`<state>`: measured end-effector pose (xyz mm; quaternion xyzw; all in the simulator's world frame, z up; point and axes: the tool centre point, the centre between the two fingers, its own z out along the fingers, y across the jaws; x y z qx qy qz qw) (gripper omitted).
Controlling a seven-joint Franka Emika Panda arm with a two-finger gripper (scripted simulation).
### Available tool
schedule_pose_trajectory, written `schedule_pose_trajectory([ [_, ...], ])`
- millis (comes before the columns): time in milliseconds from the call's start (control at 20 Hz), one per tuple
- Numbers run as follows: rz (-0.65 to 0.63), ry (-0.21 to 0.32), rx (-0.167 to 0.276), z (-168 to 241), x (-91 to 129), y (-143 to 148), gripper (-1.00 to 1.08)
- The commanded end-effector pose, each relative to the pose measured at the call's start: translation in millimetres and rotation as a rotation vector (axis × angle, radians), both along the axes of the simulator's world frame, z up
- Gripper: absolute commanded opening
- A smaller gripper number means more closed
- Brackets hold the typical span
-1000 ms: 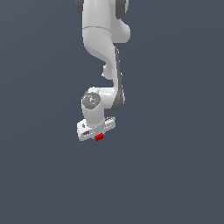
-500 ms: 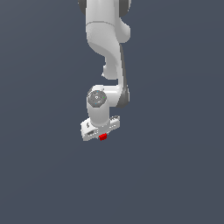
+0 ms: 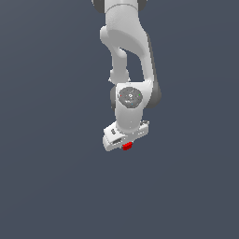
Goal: Pick up the red cube and move it to a goal position.
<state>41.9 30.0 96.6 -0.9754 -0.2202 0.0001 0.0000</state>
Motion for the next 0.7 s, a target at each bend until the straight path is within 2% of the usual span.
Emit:
schedule_pose_trajectory([
  [0,-0.001,0.0,0.0,16,8,21,-1.0],
  [300,-0.001,0.0,0.0,38,21,51,-1.0],
  [650,-0.001,0.0,0.0,44,26,60,-1.0],
])
